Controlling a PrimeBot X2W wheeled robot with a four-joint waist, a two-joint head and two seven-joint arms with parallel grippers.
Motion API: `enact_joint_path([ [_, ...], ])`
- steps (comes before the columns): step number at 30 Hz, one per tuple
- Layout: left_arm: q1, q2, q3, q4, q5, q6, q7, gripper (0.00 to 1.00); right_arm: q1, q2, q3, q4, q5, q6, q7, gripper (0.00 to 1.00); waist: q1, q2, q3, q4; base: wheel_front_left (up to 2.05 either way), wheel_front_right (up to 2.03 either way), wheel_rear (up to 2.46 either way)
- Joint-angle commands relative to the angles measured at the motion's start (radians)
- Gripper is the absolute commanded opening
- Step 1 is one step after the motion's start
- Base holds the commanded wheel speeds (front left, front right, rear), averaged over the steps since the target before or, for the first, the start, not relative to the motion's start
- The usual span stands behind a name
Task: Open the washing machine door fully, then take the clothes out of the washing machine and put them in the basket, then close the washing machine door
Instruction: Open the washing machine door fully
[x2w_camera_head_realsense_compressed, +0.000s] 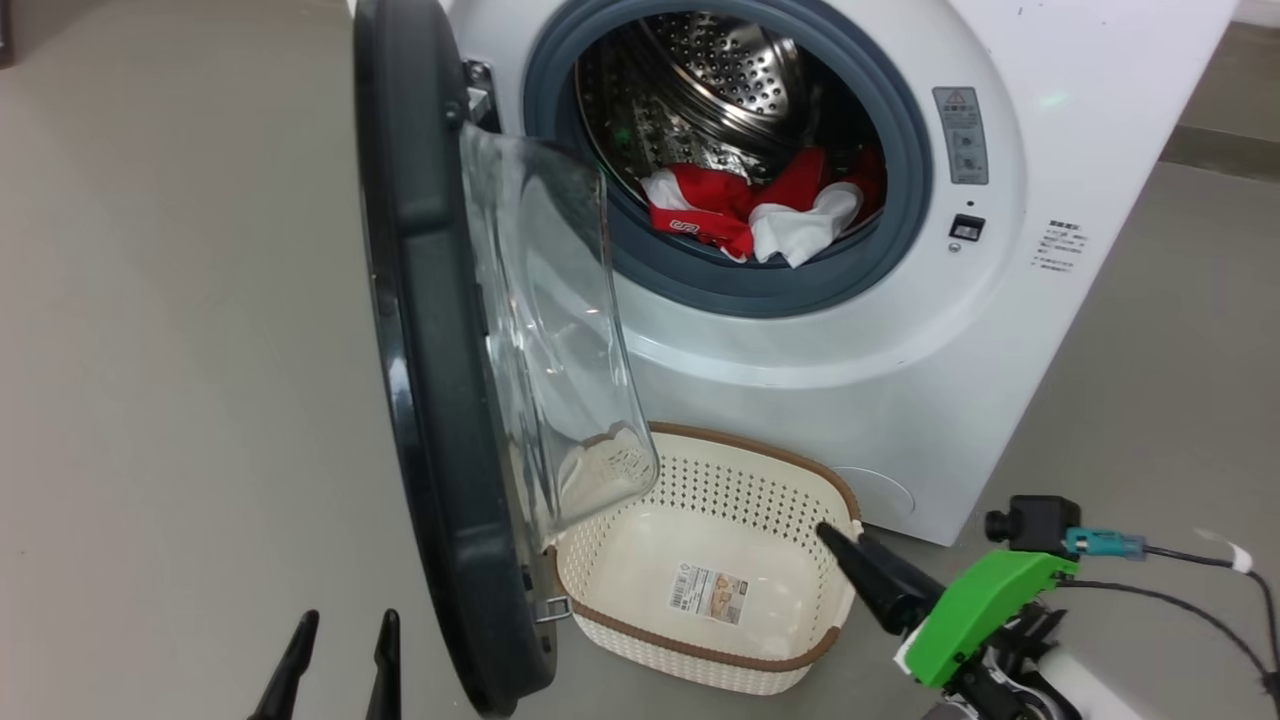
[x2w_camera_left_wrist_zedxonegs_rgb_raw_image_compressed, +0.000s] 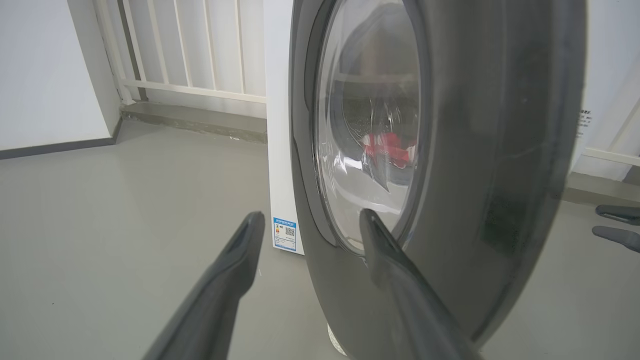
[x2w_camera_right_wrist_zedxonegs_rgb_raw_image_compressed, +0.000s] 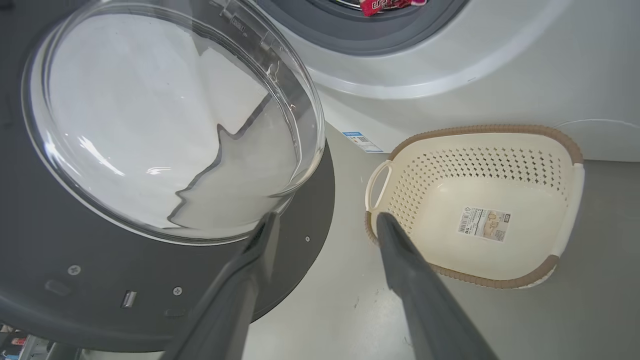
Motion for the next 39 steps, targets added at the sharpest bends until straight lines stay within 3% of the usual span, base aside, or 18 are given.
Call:
enact_joint_path([
  [1,-0.021,0.006,0.036,-0.026,0.003,-0.004,-0.008,1.00,0.002,-0.015,0.012,-0.024,-0.014,0.005,-0.019,1.00,0.0000,0.0000,0.002,-0.005,0.00,0.00,0.00],
  [12,-0.024,0.006,0.044,-0.023,0.000,-0.003,-0.008,1.00,0.020,-0.092,0.121,0.055,-0.122,0.005,-0.212,1.00,0.0000,0.0000,0.006,-0.026,0.00,0.00,0.00],
  [18,-0.022,0.006,0.046,-0.022,-0.001,-0.002,-0.008,1.00,0.031,-0.118,0.161,0.116,-0.265,0.005,-0.251,1.00,0.0000,0.0000,0.004,-0.030,0.00,0.00,0.00],
  [27,-0.022,0.006,0.054,-0.022,-0.001,0.000,-0.008,1.00,0.103,-0.065,-0.055,0.075,-0.519,0.005,-0.253,1.00,0.0000,0.0000,0.010,-0.041,0.00,0.00,0.00],
  [39,-0.032,0.006,0.052,-0.023,-0.005,0.000,-0.008,1.00,0.248,0.049,-0.391,-0.132,-0.839,0.005,-0.253,1.00,0.0000,0.0000,0.023,-0.038,0.00,0.00,0.00],
])
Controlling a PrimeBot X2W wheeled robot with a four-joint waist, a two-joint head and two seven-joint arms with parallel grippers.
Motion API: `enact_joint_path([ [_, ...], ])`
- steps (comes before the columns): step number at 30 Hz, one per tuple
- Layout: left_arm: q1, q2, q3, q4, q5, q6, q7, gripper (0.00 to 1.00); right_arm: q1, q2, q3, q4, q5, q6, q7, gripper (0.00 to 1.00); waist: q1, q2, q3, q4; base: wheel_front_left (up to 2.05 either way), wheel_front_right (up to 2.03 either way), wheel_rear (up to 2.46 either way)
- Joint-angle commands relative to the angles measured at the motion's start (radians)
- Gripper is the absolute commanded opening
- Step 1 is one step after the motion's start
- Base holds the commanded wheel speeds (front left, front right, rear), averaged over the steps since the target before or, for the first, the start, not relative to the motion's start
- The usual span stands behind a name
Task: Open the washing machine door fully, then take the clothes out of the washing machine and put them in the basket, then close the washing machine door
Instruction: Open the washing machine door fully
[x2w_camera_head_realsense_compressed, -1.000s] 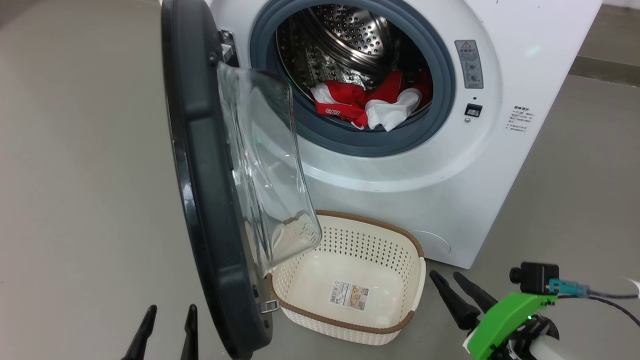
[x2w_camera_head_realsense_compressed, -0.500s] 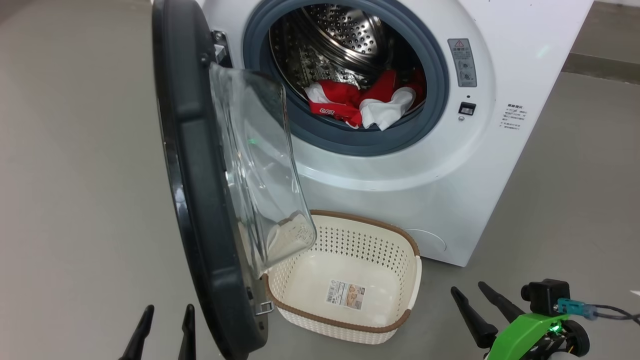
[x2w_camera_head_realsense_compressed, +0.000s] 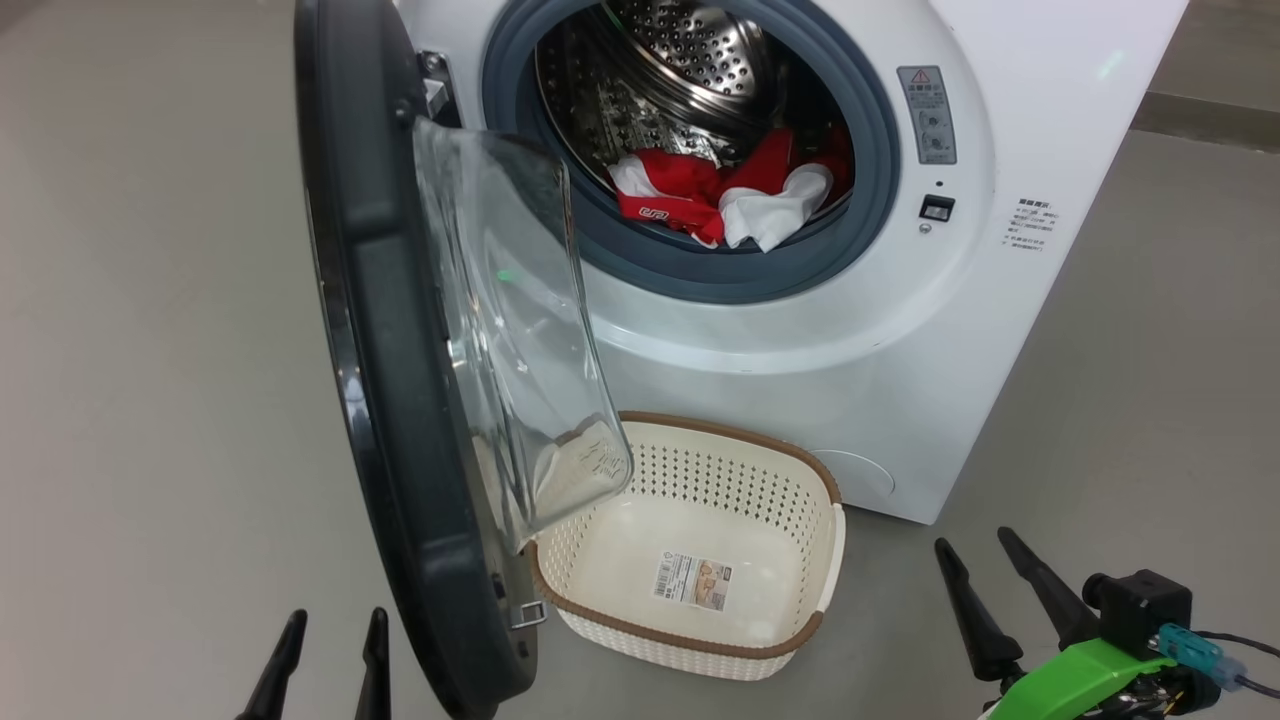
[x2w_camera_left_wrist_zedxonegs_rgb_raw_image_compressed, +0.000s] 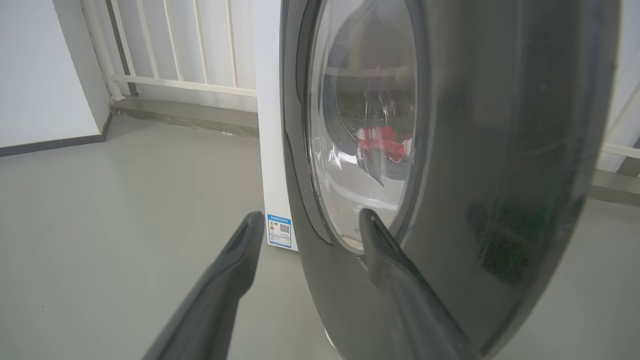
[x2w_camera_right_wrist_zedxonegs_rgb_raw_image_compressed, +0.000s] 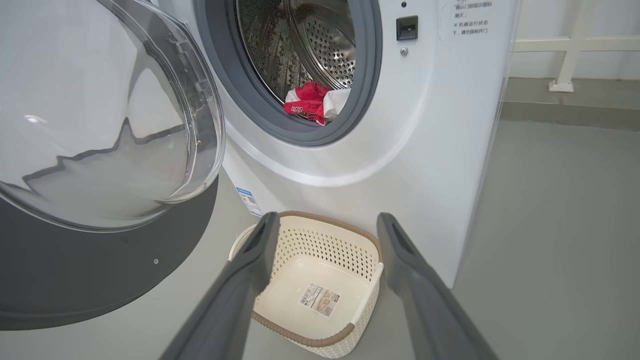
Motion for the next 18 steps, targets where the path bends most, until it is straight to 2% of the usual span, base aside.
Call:
enact_joint_path([
  [1,-0.032,0.006,0.034,-0.027,-0.002,0.000,-0.008,1.00,0.008,0.003,-0.017,-0.053,-0.039,0.005,-0.013,1.00,0.0000,0.0000,0.002,0.001,0.00,0.00,0.00],
  [5,-0.032,0.006,0.035,-0.033,-0.001,-0.002,-0.008,1.00,0.032,0.032,-0.071,-0.095,-0.078,0.005,-0.013,1.00,0.0000,0.0000,0.004,0.002,0.00,0.00,0.00],
  [18,-0.031,0.006,0.027,-0.024,-0.002,-0.004,-0.008,1.00,0.069,0.051,-0.094,-0.065,-0.133,0.005,-0.014,1.00,0.0000,0.0000,0.001,0.008,0.00,0.00,0.00],
])
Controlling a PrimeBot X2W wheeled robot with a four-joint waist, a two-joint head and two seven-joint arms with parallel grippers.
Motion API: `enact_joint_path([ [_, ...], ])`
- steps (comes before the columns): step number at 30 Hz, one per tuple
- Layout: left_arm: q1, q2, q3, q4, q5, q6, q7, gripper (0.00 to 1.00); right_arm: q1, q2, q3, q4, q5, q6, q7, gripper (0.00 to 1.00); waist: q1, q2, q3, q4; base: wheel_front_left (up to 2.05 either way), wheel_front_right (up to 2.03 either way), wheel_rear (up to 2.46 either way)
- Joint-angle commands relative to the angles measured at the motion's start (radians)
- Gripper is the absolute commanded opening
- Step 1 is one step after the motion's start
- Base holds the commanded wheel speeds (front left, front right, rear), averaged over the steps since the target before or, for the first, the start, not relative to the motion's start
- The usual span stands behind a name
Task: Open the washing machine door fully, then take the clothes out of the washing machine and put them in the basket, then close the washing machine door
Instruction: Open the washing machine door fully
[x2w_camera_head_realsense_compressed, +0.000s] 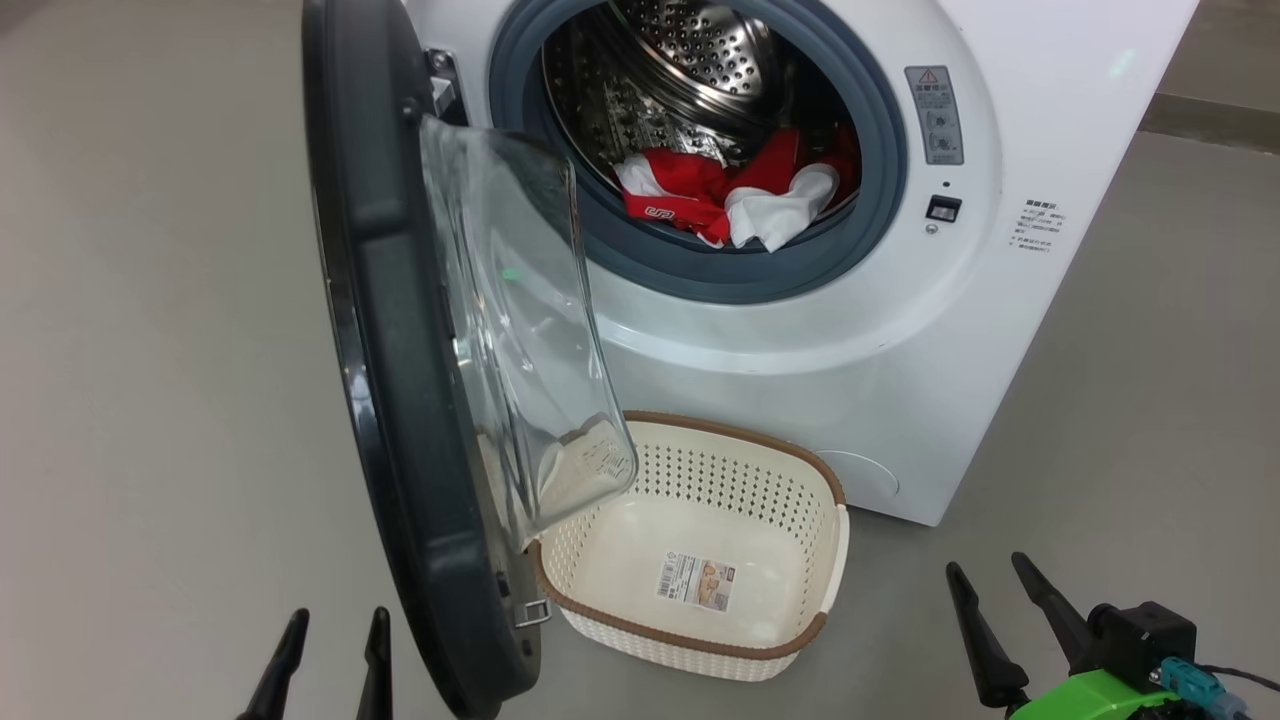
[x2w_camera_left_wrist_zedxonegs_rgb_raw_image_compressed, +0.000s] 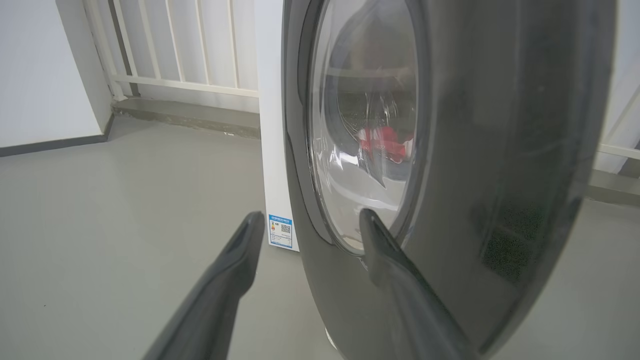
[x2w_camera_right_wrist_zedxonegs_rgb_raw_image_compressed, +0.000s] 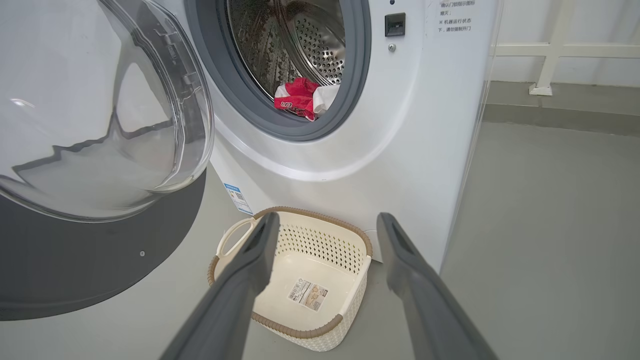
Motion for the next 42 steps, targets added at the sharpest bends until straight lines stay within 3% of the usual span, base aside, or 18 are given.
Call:
enact_joint_path([
  [1,-0.030,0.006,0.031,-0.020,-0.005,-0.003,-0.008,1.00,-0.001,-0.007,0.013,-0.018,-0.011,0.005,-0.012,1.00,0.0000,0.0000,-0.001,-0.001,0.00,0.00,0.00],
  [4,-0.033,0.006,0.038,-0.022,-0.025,0.000,-0.008,1.00,0.002,-0.004,0.011,-0.019,-0.015,0.005,-0.012,1.00,0.0000,0.0000,-0.004,-0.003,0.00,0.00,0.00],
  [5,-0.036,0.006,0.045,-0.027,-0.039,0.002,-0.008,0.43,0.002,-0.004,0.011,-0.020,-0.016,0.005,-0.012,1.00,0.0000,0.0000,-0.005,-0.004,0.00,0.00,0.00],
  [6,-0.039,0.006,0.053,-0.035,-0.051,0.004,-0.008,0.00,0.001,-0.004,0.011,-0.021,-0.017,0.005,-0.012,1.00,0.0000,0.0000,-0.005,-0.005,0.00,0.00,0.00],
  [11,-0.065,0.006,0.114,-0.115,-0.097,0.015,-0.008,0.00,0.003,-0.003,0.013,-0.029,-0.021,0.005,-0.012,1.00,0.0000,0.0000,-0.011,-0.009,0.00,0.00,0.00],
  [16,-0.108,0.006,0.153,-0.294,-0.126,0.033,-0.008,0.00,0.004,-0.004,0.013,-0.038,-0.026,0.005,-0.012,1.00,0.0000,0.0000,-0.009,-0.008,0.00,0.00,0.00],
  [19,-0.133,0.006,0.105,-0.465,-0.131,0.037,-0.008,0.00,0.000,-0.005,0.014,-0.043,-0.027,0.005,-0.012,1.00,0.0000,0.0000,-0.005,-0.008,0.00,0.00,0.00],
  [23,-0.119,0.006,-0.048,-0.554,-0.124,0.007,-0.008,0.00,-0.005,-0.006,0.018,-0.045,-0.025,0.005,-0.012,1.00,0.0000,0.0000,-0.001,-0.011,0.00,0.00,0.00],
  [28,-0.067,0.006,-0.251,-0.464,-0.108,-0.023,-0.008,0.00,-0.011,-0.006,0.023,-0.045,-0.024,0.005,-0.012,1.00,0.0000,0.0000,0.002,-0.017,0.00,0.00,0.00],
  [32,-0.045,0.006,-0.322,-0.342,-0.128,-0.023,0.009,0.00,-0.013,-0.003,0.028,-0.043,-0.026,0.005,-0.012,1.00,0.0000,0.0000,0.004,-0.024,0.00,0.00,0.00],
  [42,-0.089,0.006,-0.323,-0.107,-0.197,0.044,0.017,0.00,-0.019,-0.001,0.027,-0.043,-0.024,0.005,-0.012,1.00,0.0000,0.0000,0.012,-0.033,0.00,0.00,0.00],
])
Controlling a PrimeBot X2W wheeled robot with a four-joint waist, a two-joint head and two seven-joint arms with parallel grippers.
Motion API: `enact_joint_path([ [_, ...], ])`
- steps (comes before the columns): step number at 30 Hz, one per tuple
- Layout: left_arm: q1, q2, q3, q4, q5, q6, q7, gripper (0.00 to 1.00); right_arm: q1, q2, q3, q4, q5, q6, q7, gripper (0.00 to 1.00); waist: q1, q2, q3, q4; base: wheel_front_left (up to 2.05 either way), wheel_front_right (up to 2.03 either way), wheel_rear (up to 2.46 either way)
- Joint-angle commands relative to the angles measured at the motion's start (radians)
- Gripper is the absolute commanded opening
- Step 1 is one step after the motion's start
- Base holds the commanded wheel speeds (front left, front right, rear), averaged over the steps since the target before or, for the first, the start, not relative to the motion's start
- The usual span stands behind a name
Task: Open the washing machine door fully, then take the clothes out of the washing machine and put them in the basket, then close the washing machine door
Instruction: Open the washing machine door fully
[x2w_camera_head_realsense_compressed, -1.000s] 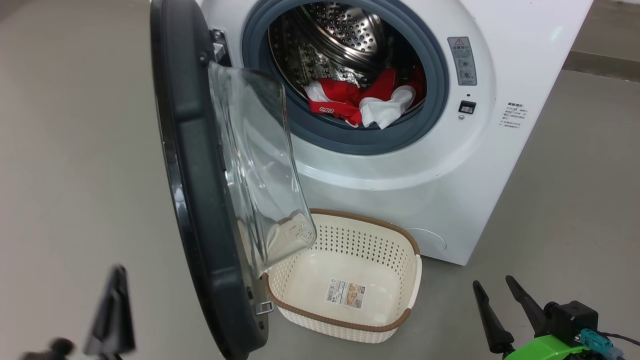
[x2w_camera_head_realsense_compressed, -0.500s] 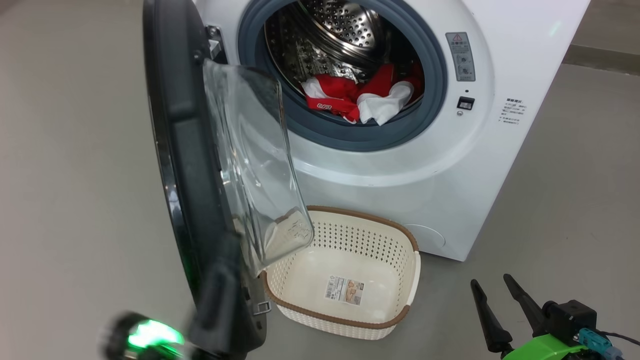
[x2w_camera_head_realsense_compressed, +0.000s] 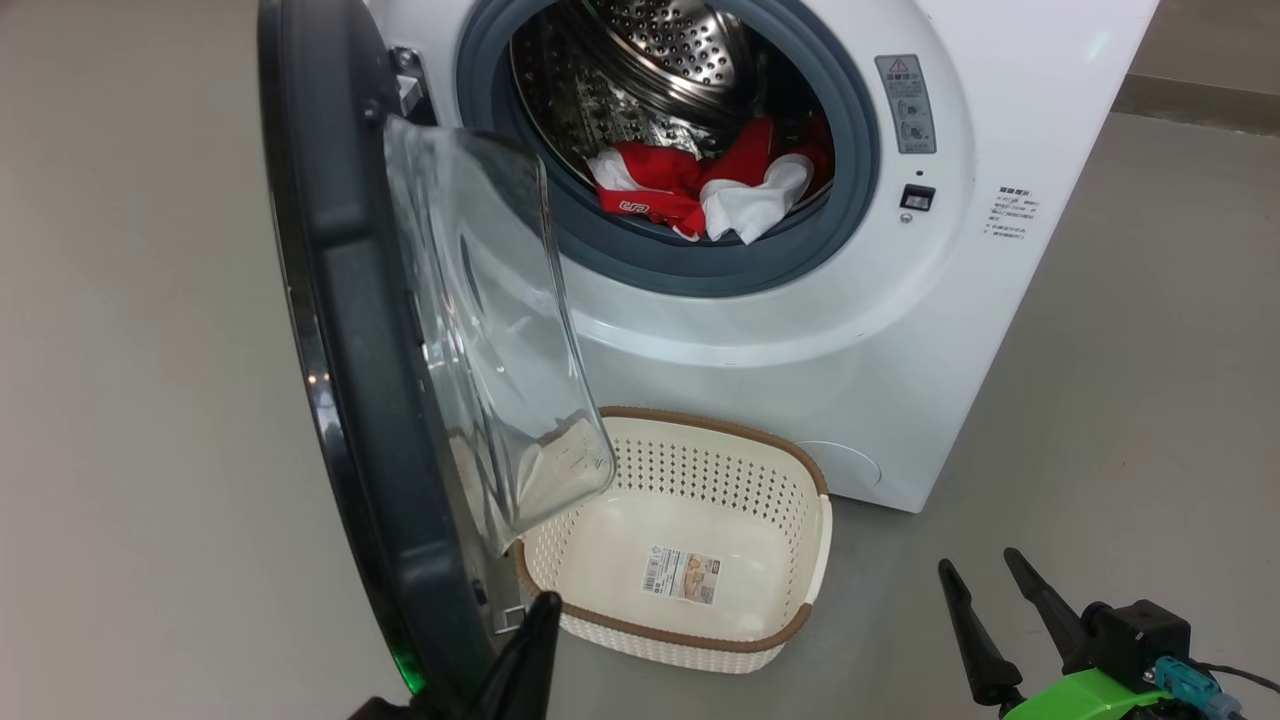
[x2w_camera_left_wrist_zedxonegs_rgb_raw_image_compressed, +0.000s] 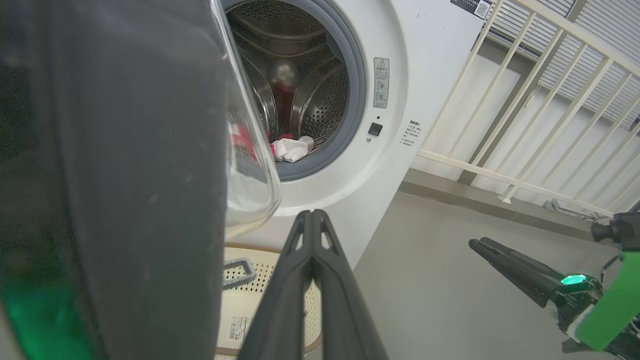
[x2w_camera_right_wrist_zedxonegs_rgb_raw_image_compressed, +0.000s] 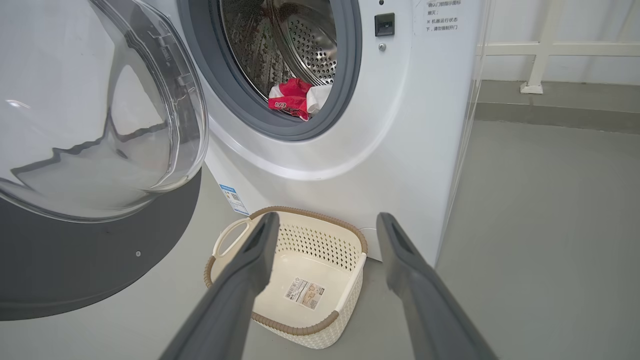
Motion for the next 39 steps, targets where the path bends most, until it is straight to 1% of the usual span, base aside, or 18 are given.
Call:
enact_joint_path([
  [1,-0.046,0.001,0.040,-0.008,-0.005,0.010,-0.016,0.00,-0.027,-0.009,0.018,-0.025,-0.014,0.005,-0.012,1.00,0.0000,0.0000,0.000,0.000,0.00,0.00,0.00],
  [8,-0.057,0.001,0.063,0.025,0.001,0.026,-0.029,0.00,-0.027,-0.007,0.016,-0.027,-0.015,0.005,-0.012,1.00,0.0000,0.0000,0.000,0.003,0.00,0.00,0.00],
  [19,-0.046,0.012,0.122,0.026,0.007,0.054,-0.037,0.00,-0.025,-0.001,0.018,-0.033,-0.020,0.005,-0.012,1.00,0.0000,0.0000,0.001,0.027,0.00,0.00,0.00],
  [31,-0.023,0.050,0.203,0.015,0.012,0.085,-0.038,0.00,-0.025,0.003,0.040,-0.035,-0.027,0.005,-0.012,1.00,0.0000,0.0000,-0.001,0.045,0.00,0.00,0.00],
  [39,-0.023,0.082,0.299,0.015,0.013,0.100,-0.038,0.00,-0.030,0.000,0.054,-0.033,-0.029,0.005,-0.012,1.00,0.0000,0.0000,0.006,0.042,0.00,0.00,0.00],
])
